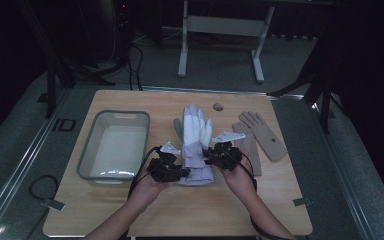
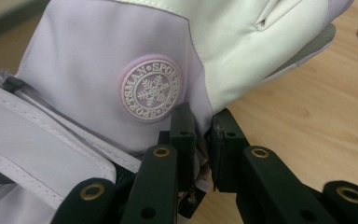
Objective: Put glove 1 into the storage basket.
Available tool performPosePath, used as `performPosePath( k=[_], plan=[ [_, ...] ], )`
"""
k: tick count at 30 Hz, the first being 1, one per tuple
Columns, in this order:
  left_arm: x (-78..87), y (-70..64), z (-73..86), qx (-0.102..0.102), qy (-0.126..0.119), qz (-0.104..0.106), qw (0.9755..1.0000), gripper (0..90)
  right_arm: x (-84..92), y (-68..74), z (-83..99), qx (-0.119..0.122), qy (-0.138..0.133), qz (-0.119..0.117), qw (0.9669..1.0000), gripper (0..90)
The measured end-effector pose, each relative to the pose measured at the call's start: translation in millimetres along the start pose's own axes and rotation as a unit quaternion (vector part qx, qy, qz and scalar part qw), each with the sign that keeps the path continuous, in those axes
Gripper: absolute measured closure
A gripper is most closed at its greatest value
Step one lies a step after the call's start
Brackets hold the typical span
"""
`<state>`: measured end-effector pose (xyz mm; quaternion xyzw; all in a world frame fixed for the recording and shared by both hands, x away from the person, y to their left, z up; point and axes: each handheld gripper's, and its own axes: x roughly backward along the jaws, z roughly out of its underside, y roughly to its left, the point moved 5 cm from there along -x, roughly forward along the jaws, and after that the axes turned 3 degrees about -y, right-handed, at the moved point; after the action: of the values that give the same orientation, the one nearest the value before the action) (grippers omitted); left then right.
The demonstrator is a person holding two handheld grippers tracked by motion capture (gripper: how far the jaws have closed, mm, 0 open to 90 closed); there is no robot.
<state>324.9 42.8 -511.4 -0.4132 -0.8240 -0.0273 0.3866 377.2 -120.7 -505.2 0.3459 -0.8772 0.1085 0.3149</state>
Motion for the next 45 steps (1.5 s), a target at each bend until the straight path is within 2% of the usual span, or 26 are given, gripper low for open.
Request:
performPosePath(
  k=[10, 23, 28, 30, 31, 32, 33, 36, 37, 38, 41, 42, 45],
  plan=[
    [32.9, 15.9, -10.8, -0.015, 0.004, -0.02, 0.9997, 75.2, -6.2, 15.7, -34.4, 0.009, -0.014, -0.013, 0.9998, 81.1],
    [68.2, 37.4, -8.3, -0.016, -0.012, -0.039, 0.9991, 75.2, -18.0, 41.2, -70.1, 0.031, -0.023, -0.02, 0.999, 81.1],
    [85.3, 50.2, -5.9, -0.014, -0.011, -0.046, 0.9988, 75.2, -26.2, 52.6, -83.1, 0.035, -0.025, -0.028, 0.9987, 81.1],
    [95.5, 57.7, -3.5, -0.007, -0.014, -0.049, 0.9987, 75.2, -33.4, 61.9, -94.1, 0.043, -0.023, -0.035, 0.9982, 81.1],
    [95.5, 57.7, -3.5, -0.007, -0.014, -0.049, 0.9987, 75.2, -33.4, 61.9, -94.1, 0.043, -0.023, -0.035, 0.9982, 81.1],
    [103.7, 63.3, -1.8, -0.002, -0.015, -0.051, 0.9986, 75.2, -37.4, 68.2, -101.5, 0.048, -0.021, -0.04, 0.9978, 81.1],
    [103.7, 63.3, -1.8, -0.002, -0.015, -0.051, 0.9986, 75.2, -37.4, 68.2, -101.5, 0.048, -0.021, -0.04, 0.9978, 81.1],
    [120.8, 74.9, 1.0, 0.003, -0.013, -0.054, 0.9984, 75.1, -46.2, 82.1, -115.2, 0.054, -0.023, -0.048, 0.9972, 81.0],
    [120.8, 74.9, 1.0, 0.003, -0.013, -0.054, 0.9984, 75.1, -46.2, 82.1, -115.2, 0.054, -0.023, -0.048, 0.9972, 81.0],
    [130.3, 80.5, 3.6, 0.001, -0.011, -0.062, 0.998, 75.1, -51.4, 89.6, -121.7, 0.054, -0.025, -0.056, 0.9967, 81.0],
    [136.5, 84.1, 6.5, 0.007, -0.013, -0.062, 0.998, 75.1, -54.9, 94.9, -126.2, 0.056, -0.024, -0.063, 0.9962, 81.0],
    [143.0, 87.9, 9.8, 0.007, -0.012, -0.067, 0.9977, 75.1, -58.3, 101.3, -130.5, 0.058, -0.023, -0.068, 0.9957, 81.1],
    [148.9, 92.0, 12.9, 0.012, -0.014, -0.069, 0.9974, 75.1, -62.8, 107.9, -134.5, 0.06, -0.023, -0.069, 0.9955, 81.0]
  ],
)
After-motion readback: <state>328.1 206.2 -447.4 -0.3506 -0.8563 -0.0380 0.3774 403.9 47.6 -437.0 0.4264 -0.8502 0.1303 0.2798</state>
